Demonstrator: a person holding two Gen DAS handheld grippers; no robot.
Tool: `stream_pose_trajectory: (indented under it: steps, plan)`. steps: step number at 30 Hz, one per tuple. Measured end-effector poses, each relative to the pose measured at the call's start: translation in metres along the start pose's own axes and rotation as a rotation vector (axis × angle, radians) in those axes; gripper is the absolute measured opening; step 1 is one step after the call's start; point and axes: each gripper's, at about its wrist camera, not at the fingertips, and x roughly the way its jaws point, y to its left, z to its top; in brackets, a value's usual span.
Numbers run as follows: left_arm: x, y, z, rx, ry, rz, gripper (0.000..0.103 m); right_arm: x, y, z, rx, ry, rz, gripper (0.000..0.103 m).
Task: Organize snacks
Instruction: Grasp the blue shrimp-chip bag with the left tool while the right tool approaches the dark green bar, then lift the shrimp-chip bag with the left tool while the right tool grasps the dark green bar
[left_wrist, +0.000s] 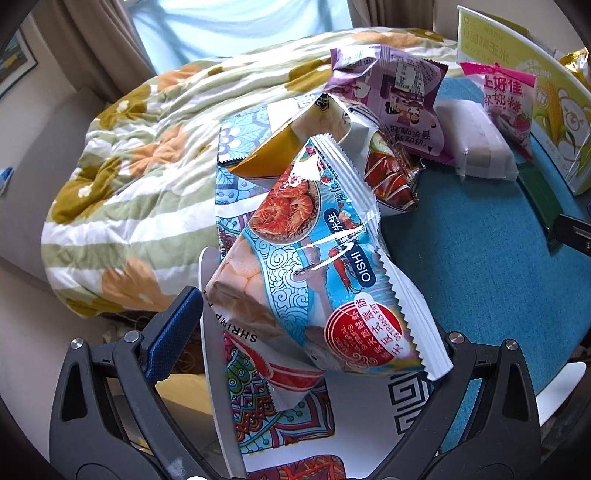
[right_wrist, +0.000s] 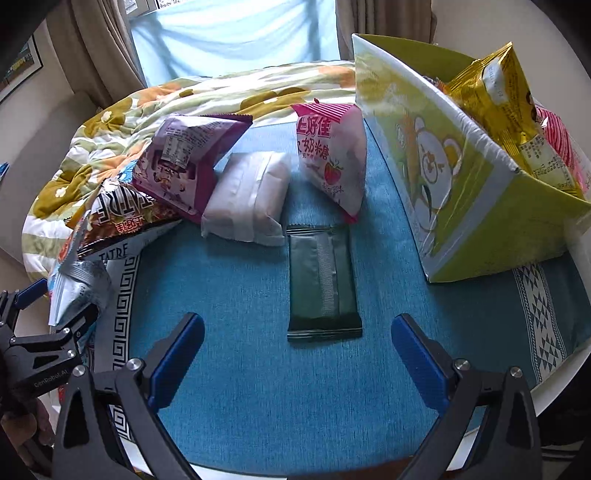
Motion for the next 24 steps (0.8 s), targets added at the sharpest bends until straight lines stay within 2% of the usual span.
stream_pose_trajectory:
  steps: [1,3,5,9,14,19,24]
  plan:
    - [0.003,0.000,0.001,0.001,0.004,0.000,0.098,0.003,0.000,0.002,0.000,0.002,-0.004,0.101]
    - [0.006,0.001,0.001,0.003,0.010,0.001,0.087,0.011,0.000,0.004,-0.004,0.005,-0.010,0.100]
    - [0.008,0.002,0.001,0.006,0.012,0.000,0.084,0.016,0.000,0.005,-0.012,0.009,-0.016,0.099]
    - [0.010,0.000,0.001,0.015,0.021,-0.016,0.068,0.027,-0.001,0.008,-0.030,0.031,-0.024,0.086]
    - [0.006,0.000,0.003,0.013,0.021,-0.037,0.059,0.033,-0.005,0.008,-0.035,0.045,-0.035,0.075]
    - [0.001,-0.001,0.001,0.012,0.028,-0.058,0.058,0.038,-0.007,0.007,-0.047,0.043,-0.051,0.073]
    - [-0.010,-0.003,-0.003,0.007,0.032,-0.080,0.058,0.039,-0.006,0.004,-0.072,0.031,-0.063,0.064]
